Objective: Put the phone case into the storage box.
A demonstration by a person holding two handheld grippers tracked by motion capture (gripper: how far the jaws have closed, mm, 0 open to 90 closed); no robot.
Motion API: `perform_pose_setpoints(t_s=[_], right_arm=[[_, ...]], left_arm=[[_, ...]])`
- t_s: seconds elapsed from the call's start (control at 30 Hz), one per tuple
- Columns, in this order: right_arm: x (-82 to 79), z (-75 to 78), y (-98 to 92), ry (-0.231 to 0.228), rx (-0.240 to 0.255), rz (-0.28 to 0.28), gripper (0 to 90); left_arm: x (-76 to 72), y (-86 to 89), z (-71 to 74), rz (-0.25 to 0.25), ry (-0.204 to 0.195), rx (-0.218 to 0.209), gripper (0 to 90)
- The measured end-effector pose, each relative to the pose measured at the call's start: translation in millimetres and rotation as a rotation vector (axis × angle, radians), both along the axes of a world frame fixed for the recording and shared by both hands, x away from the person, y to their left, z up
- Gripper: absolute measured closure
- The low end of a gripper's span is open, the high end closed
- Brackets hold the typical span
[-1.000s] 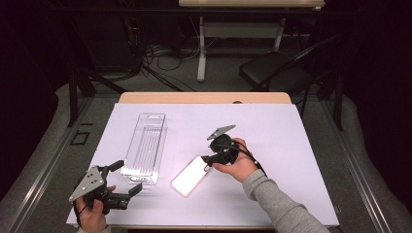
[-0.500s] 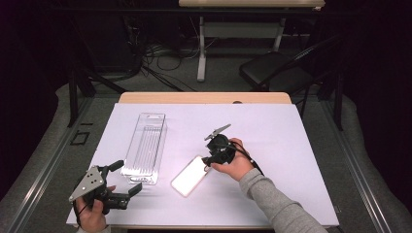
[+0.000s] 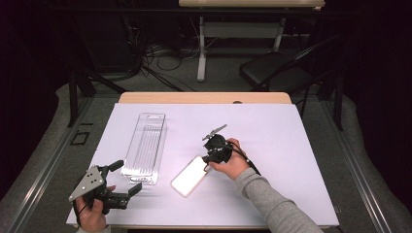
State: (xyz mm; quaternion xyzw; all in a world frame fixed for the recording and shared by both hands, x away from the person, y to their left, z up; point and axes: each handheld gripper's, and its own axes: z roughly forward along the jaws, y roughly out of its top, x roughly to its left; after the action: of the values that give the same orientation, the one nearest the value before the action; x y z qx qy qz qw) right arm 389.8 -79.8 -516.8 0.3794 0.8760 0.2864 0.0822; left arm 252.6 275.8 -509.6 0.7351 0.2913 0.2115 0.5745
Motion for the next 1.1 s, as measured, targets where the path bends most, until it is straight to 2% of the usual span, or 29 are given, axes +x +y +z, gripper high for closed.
perform_pose_setpoints(t_s=[0.17, 0.37, 0.53, 0.97, 1.1], right_arm=[[3.7, -4.8, 2.0, -0.004, -0.011, -0.001, 68.5], [8.2, -10.9, 3.0, 0.016, -0.028, -0.015, 68.9], [9.8, -14.4, 4.0, 0.029, -0.024, -0.029, 71.4], [8.5, -19.2, 8.5, 0.018, -0.052, -0.027, 74.9], [8.6, -21.0, 9.5, 0.022, -0.044, -0.039, 75.9]], left_arm=[[0.0, 0.1, 0.0, -0.002, 0.001, 0.001, 0.3], [0.2, 0.4, 0.0, -0.002, 0.002, 0.003, 0.3], [0.4, 0.9, -0.2, 0.000, 0.004, 0.000, 0.3], [0.7, 0.9, -0.6, 0.000, 0.004, -0.002, 0.3], [0.9, 1.0, -0.7, 0.000, 0.005, -0.002, 0.3]])
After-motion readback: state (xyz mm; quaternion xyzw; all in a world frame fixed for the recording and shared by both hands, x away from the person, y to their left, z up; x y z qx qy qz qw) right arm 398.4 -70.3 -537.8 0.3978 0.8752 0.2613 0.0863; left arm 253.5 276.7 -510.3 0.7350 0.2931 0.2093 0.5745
